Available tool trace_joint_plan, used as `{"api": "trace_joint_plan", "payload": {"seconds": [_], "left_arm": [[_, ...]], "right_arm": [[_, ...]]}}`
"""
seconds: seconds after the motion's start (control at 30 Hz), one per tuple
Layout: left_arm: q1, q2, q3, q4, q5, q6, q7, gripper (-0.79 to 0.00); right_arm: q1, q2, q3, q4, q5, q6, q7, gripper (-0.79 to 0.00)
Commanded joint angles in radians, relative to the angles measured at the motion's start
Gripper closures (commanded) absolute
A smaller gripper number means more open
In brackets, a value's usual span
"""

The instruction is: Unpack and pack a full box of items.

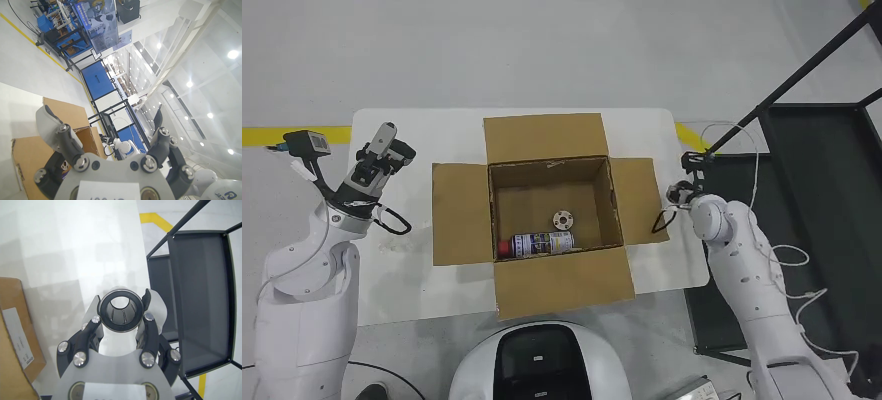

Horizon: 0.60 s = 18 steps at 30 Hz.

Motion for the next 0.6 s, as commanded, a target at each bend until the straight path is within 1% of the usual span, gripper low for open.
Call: {"api": "trace_joint_plan", "payload": {"seconds": [0.0, 0.23, 0.27, 0.3, 0.33, 0.37, 0.57], "left_arm": [[0.000, 0.000, 0.000, 0.000, 0.000, 0.000, 0.000, -0.785], [0.000, 0.000, 0.000, 0.000, 0.000, 0.000, 0.000, -0.785], [0.000, 0.000, 0.000, 0.000, 0.000, 0.000, 0.000, -0.785], [0.000, 0.000, 0.000, 0.000, 0.000, 0.000, 0.000, -0.785], [0.000, 0.000, 0.000, 0.000, 0.000, 0.000, 0.000, -0.785], [0.000, 0.000, 0.000, 0.000, 0.000, 0.000, 0.000, -0.785], [0.000, 0.000, 0.000, 0.000, 0.000, 0.000, 0.000, -0.785]], "right_arm": [[0.021, -0.006, -0.012, 0.041, 0.022, 0.007, -0.011, 0.000], [0.080, -0.024, -0.076, 0.146, 0.013, 0.031, -0.068, 0.000], [0.086, -0.025, -0.081, 0.155, 0.010, 0.036, -0.076, -0.111], [0.089, -0.027, -0.086, 0.163, 0.007, 0.040, -0.080, -0.391], [0.092, -0.028, -0.090, 0.172, 0.004, 0.043, -0.086, -0.539], [0.095, -0.029, -0.094, 0.180, -0.001, 0.040, -0.090, -0.785], [0.098, -0.033, -0.096, 0.191, 0.005, 0.048, -0.105, -0.785]]}}
